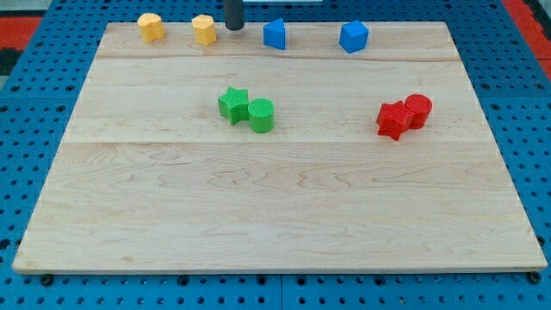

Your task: Push the yellow hexagon close to the yellow heart

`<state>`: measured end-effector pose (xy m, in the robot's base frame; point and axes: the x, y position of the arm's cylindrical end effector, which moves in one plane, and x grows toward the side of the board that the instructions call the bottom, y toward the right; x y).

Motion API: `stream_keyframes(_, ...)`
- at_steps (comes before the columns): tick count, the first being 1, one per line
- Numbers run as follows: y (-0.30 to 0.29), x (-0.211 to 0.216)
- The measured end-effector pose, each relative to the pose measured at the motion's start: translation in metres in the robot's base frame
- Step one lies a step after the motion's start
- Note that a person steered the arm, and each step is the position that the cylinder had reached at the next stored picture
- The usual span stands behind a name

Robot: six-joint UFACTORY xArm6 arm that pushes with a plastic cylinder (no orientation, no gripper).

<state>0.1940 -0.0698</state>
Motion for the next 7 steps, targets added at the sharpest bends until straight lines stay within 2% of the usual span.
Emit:
stream_keyframes(2, -0.051, -0.002)
stream_keyframes(3, -0.1, 0.0)
stream_keyframes(4, -0.071, 0.0)
stream_keyframes(5, -0.016, 0.01)
stream_keyframes(7, -0.006, 0.01)
